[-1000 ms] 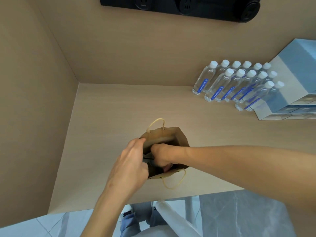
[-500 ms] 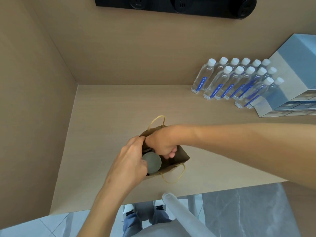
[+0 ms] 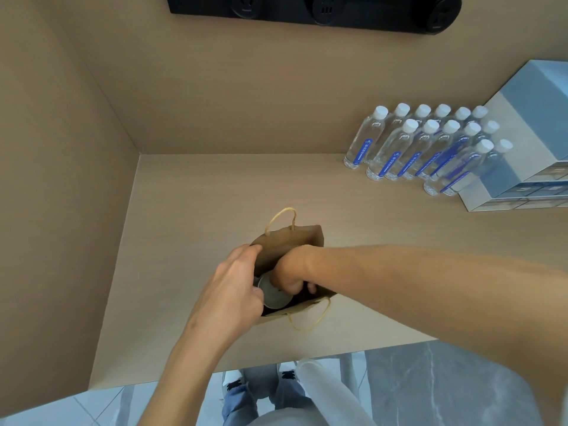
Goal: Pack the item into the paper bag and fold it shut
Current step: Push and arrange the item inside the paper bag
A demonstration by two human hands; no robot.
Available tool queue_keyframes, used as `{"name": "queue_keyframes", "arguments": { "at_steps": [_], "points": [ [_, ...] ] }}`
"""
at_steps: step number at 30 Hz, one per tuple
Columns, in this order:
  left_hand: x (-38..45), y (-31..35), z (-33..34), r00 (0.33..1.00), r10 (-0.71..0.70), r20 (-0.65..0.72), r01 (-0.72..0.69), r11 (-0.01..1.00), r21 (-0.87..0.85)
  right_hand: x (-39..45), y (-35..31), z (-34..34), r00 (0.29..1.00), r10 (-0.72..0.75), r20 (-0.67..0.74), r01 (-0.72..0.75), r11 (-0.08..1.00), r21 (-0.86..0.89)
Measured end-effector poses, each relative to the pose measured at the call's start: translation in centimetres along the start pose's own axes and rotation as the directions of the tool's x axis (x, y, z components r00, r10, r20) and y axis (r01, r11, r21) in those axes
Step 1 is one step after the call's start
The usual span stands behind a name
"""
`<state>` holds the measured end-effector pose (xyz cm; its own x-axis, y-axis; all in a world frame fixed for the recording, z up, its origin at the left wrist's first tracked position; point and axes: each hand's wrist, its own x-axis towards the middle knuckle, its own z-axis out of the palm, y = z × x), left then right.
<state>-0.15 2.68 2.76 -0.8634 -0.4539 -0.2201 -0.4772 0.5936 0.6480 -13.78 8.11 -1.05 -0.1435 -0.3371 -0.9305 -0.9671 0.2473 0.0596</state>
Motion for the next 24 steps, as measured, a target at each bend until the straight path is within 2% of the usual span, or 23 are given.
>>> {"name": "queue_keyframes", "arguments": {
  "at_steps": [3, 6, 11, 14, 18, 24],
  "points": [
    [0.1, -0.1, 0.1, 1.0, 0.001, -0.003, -0.001, 1.0, 0.003, 1.1, 0.6, 0.2, 0.997, 0.036, 0.064, -0.045, 0.989, 0.144],
    [0.2, -0.1, 0.0, 1.0, 0.005, -0.007, -0.005, 1.0, 0.017, 1.5, 1.0, 0.2, 0.995, 0.024, 0.095, -0.039, 0.987, 0.155],
    [0.5, 0.1, 0.1, 1.0, 0.01, 0.008, -0.01, 0.999, 0.033, 1.4, 1.4, 0.4, 0.996, -0.051, 0.073, 0.053, 0.998, -0.023],
    [0.7, 0.2, 0.1, 1.0, 0.004, 0.026, -0.005, 0.999, 0.044, 1.0, 1.7, 0.2, 0.998, -0.046, 0.034, 0.05, 0.992, -0.119],
    [0.8, 0.4, 0.1, 0.999, 0.011, 0.05, -0.013, 0.999, 0.053, -0.1, 2.0, -0.8, 0.998, -0.029, -0.054, 0.02, 0.987, -0.16],
    [1.4, 0.2, -0.2, 0.997, 0.055, 0.048, -0.057, 0.997, 0.054, -0.7, 0.7, -1.7, 0.961, -0.227, -0.158, 0.169, 0.934, -0.314]
  ]
}}
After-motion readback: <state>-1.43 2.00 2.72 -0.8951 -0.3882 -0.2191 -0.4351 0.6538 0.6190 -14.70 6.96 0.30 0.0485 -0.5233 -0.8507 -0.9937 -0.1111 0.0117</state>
